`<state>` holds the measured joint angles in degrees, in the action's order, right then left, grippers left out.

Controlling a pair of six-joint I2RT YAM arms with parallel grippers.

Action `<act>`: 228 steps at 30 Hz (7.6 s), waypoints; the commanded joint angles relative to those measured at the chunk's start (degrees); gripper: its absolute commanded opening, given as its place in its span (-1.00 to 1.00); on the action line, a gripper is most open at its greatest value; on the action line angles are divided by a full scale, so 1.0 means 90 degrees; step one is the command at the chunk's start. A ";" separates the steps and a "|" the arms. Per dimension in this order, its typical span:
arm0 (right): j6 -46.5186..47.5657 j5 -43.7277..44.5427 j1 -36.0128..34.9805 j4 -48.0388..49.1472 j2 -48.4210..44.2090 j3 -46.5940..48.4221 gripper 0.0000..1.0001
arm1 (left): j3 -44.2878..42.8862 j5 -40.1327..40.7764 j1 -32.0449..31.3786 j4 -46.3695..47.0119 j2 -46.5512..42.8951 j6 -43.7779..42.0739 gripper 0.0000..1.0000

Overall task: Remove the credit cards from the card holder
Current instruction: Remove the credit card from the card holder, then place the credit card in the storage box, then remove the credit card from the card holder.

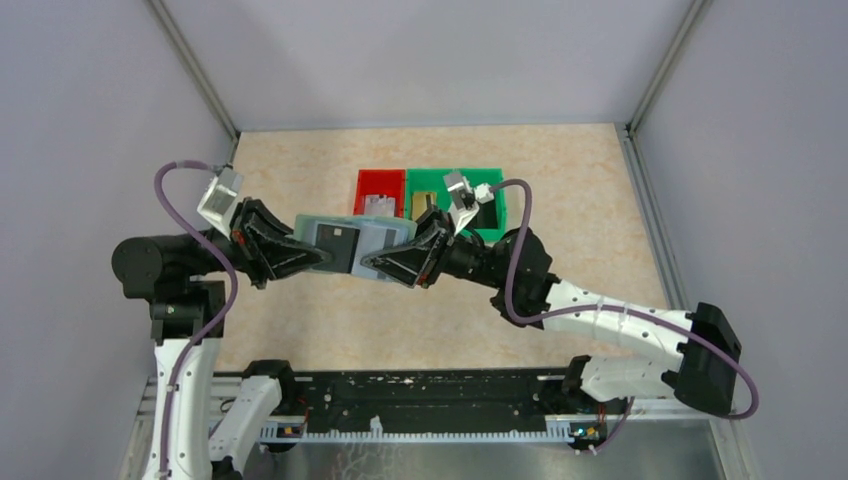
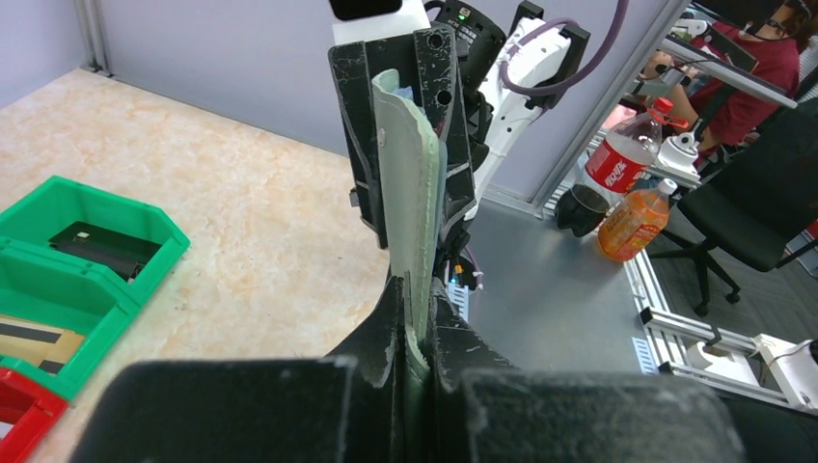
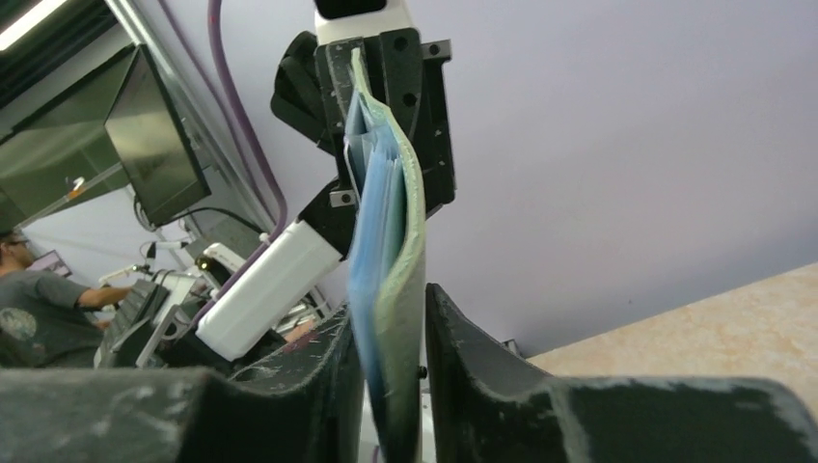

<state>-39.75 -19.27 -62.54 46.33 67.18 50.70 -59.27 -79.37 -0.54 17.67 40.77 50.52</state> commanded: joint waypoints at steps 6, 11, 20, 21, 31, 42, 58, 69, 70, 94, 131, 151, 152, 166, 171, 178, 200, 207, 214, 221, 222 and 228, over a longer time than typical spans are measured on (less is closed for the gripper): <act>-0.0718 -0.0380 0.1273 -0.0163 -0.0821 0.0028 0.13 | -0.0675 0.0647 0.0014 -0.2281 0.0229 -0.2025 -1.00; -0.0183 0.0840 0.1729 -0.1169 -0.1604 0.0148 0.21 | -0.0884 0.1482 0.0018 -0.3441 0.0434 -0.2748 -1.00; -0.1032 -0.1315 0.1734 -0.1132 -0.0512 0.1300 0.23 | -0.0562 0.1884 0.0013 -0.4108 0.0636 -0.2671 -1.00; -0.1298 -0.1597 0.1725 -0.0948 -0.0279 0.1336 0.23 | -0.0483 0.1676 0.0019 -0.4025 0.0656 -0.2513 -1.00; -0.2129 -0.2756 0.1710 -0.0302 0.0645 0.1281 0.13 | -0.0286 0.0685 0.0019 -0.3149 0.0594 -0.1534 -1.00; -0.2245 -0.3031 0.1585 -0.0276 0.1002 0.1292 -0.08 | -0.0240 0.0488 0.0017 -0.2829 0.0575 -0.1131 -1.00; -0.2155 -0.3023 0.1279 -0.0202 0.1339 0.1565 -0.28 | -0.0263 0.0400 0.0019 -0.2588 0.0476 -0.0895 -1.00; -0.2311 -0.3062 0.1265 0.0108 0.1569 0.1884 -0.53 | -0.0212 0.0400 0.0019 -0.2813 0.0437 -0.1130 -1.00; -0.2311 -0.3064 0.1266 0.0102 0.1591 0.1917 -0.56 | -0.0212 0.0410 0.0019 -0.2850 0.0423 -0.1180 -1.00; -0.2580 -0.2786 0.1282 0.0834 0.1523 0.1226 -1.00 | -0.0211 0.0175 0.0014 -0.1514 0.0408 0.0018 -0.76; -0.2850 -0.2550 0.1863 0.1085 0.0756 0.0329 -1.00 | -0.0866 0.0539 0.0014 -0.3342 0.0740 -0.2045 -1.00; 0.1194 -0.0418 0.4670 -0.7080 0.0927 0.1478 -1.00 | -0.1185 0.1161 0.0016 -0.4035 0.0609 -0.4436 -1.00; 0.1345 -0.0191 0.4687 -0.7269 0.1156 0.1656 -1.00 | -0.1164 0.1146 0.0019 -0.4010 0.0569 -0.4450 -1.00; 0.2406 0.1839 0.4742 -0.7874 0.3334 0.3217 -1.00 | -0.1163 0.0903 0.0019 -0.3906 0.0653 -0.4197 -1.00; 0.2478 0.1857 0.4739 -0.7844 0.3983 0.3778 -1.00 | -0.0965 0.0662 0.0019 -0.3342 0.0529 -0.3779 -1.00; 0.2571 0.1749 0.4740 -0.7879 0.4685 0.4326 -1.00 | -0.0961 0.0612 0.0020 -0.2743 0.0614 -0.2991 -1.00; 0.2408 0.1914 0.4735 -0.7758 0.3681 0.4462 -0.08 | -0.0844 0.0590 0.0019 -0.2241 0.0490 -0.2625 -1.00; 0.1899 0.0271 0.4694 -0.7059 0.2358 0.4147 0.33 | -0.0825 0.0562 0.0014 -0.2232 0.0452 -0.2591 -1.00; 0.0006 -0.3715 0.4346 -0.2552 0.0786 0.2222 0.97 | -0.0787 0.0437 0.0019 -0.2058 0.0457 -0.2456 -1.00; -0.0035 -0.4174 0.3485 -0.1815 0.0430 0.1928 0.95 | -0.0771 0.0357 0.0017 -0.1727 0.0380 -0.2153 -1.00; -0.0052 -0.4121 0.3353 -0.1730 0.0440 0.1865 0.90 | -0.0785 0.0359 0.0016 -0.1641 0.0370 -0.2073 -1.00; -0.0638 -0.3545 0.2965 -0.1124 0.0671 0.1333 0.56 | -0.0832 0.0343 0.0012 -0.1331 0.0338 -0.1745 -1.00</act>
<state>-41.71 -53.54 -34.26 29.45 72.55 64.73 -65.91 -75.40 -0.49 1.08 44.49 32.16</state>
